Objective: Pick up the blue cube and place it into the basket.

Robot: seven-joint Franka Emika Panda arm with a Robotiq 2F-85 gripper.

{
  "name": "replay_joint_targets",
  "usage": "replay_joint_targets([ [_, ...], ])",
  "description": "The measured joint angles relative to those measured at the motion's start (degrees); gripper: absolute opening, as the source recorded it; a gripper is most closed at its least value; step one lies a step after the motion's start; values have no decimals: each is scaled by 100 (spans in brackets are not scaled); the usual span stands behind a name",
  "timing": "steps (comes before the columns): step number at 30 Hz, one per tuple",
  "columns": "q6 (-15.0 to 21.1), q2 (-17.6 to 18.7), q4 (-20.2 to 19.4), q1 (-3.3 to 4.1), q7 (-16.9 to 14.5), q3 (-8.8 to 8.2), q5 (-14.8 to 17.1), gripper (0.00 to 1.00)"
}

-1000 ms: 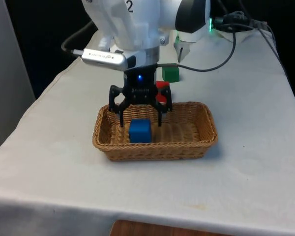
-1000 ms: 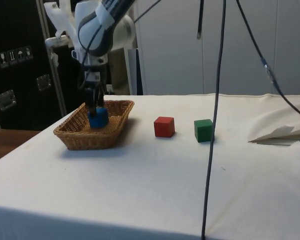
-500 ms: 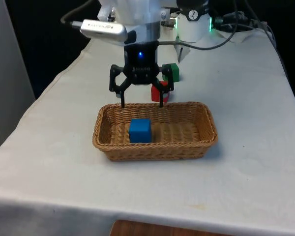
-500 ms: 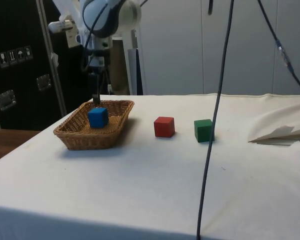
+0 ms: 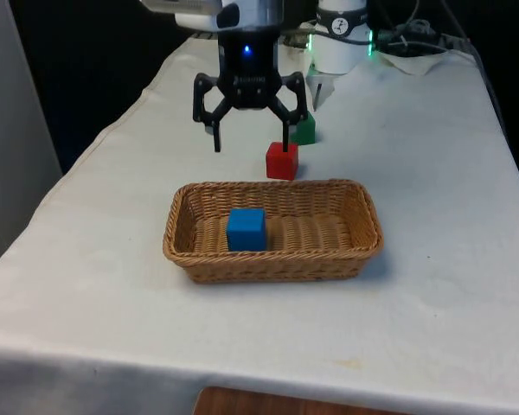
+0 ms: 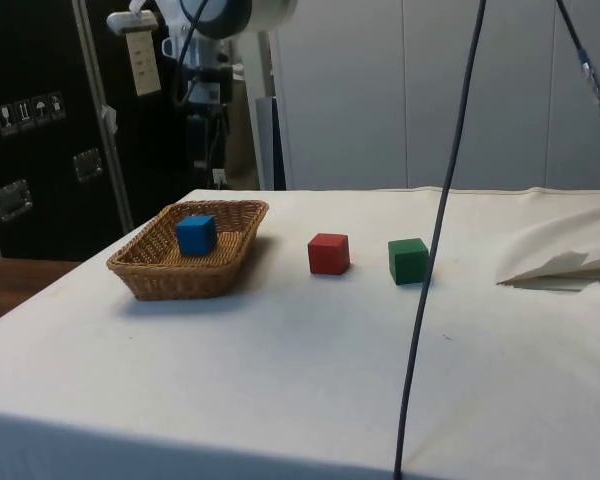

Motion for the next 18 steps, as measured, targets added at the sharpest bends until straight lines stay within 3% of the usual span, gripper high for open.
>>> replay_joint_targets([
  [18,-6,-653,-590,23,57,-11,0,100],
])
